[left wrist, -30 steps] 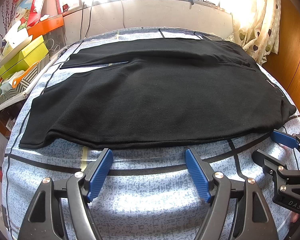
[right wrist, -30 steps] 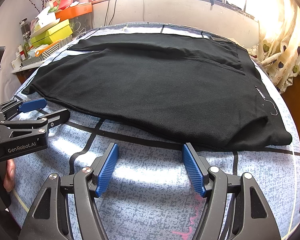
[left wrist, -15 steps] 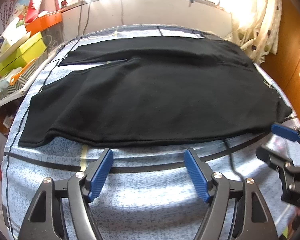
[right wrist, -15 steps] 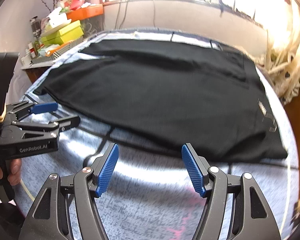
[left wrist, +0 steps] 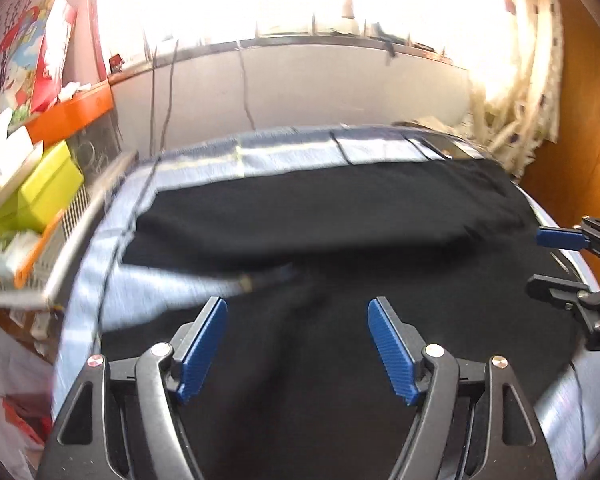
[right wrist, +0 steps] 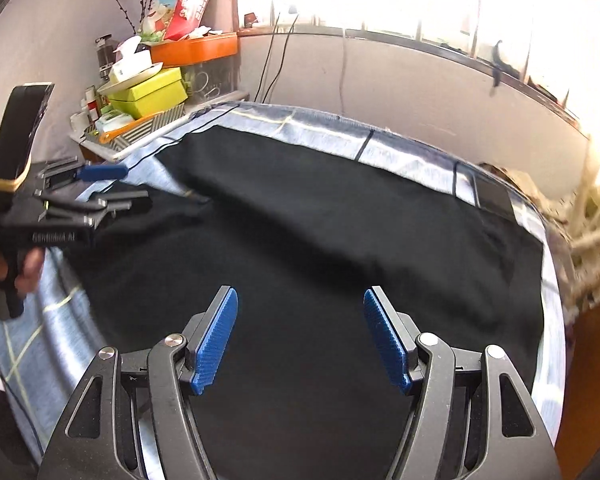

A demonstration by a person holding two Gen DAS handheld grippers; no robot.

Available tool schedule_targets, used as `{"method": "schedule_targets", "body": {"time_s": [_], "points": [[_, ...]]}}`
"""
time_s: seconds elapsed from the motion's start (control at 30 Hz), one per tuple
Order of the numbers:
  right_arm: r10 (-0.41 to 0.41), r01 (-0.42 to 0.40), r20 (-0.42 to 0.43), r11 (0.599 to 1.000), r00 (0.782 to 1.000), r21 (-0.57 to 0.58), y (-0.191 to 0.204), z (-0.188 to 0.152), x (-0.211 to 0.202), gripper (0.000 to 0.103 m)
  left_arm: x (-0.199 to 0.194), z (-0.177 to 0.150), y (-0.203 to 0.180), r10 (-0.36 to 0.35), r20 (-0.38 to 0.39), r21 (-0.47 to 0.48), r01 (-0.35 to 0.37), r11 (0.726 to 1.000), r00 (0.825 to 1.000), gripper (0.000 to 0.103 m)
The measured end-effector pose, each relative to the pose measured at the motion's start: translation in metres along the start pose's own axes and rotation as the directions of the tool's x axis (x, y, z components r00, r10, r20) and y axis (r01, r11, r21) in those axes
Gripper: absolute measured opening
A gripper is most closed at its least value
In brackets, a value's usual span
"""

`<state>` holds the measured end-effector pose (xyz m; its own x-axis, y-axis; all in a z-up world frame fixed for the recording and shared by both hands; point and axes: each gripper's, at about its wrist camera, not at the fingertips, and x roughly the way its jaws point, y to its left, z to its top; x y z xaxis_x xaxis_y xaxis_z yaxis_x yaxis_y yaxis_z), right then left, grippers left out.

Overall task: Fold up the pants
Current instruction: 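Grasp the black pants edge with the left gripper while the right gripper grasps beside it and lifts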

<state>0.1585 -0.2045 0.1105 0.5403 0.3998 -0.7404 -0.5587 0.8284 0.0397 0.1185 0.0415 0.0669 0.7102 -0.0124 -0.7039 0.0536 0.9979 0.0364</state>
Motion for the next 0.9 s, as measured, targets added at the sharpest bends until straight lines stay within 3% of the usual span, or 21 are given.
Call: {"method": "schedule_targets", "body": {"time_s": [0.2,0.47,0.7,0.8,0.9], "points": [[0.03,-0.03,-0.026,0.999,0.999,0.013,-0.059,0.041,0.052,0.066,0.063,0.053,0.033,0.032,-0.026,-0.01,-0.032,0.999,0.999,0.075],[0.025,-0.028,-0.093,0.999,0.995,-0.033,-0.115,0.085,0.124,0.066,0.143,0.099,0.058,0.012,-0.085,0.026,-0.01,1.0,0.996,0.075],[0.03,-0.041,-0.152,0.997,0.988,-0.069,-0.142,0.107,0.168,0.066,0.193,0.115,0.069,0.009,-0.136,0.055,-0.002,0.998,0.991,0.075],[0.07,-0.079,-0.196,0.996,0.978,-0.042,-0.153,0.106,0.184,0.066,0.206,0.111,0.069,0.009,-0.17,0.065,0.002,0.998,0.985,0.077],[0.09,-0.1,-0.216,0.994,0.972,-0.039,-0.158,0.101,0.192,0.066,0.206,0.107,0.07,-0.003,-0.141,0.074,0.013,0.997,0.99,0.079]]}}
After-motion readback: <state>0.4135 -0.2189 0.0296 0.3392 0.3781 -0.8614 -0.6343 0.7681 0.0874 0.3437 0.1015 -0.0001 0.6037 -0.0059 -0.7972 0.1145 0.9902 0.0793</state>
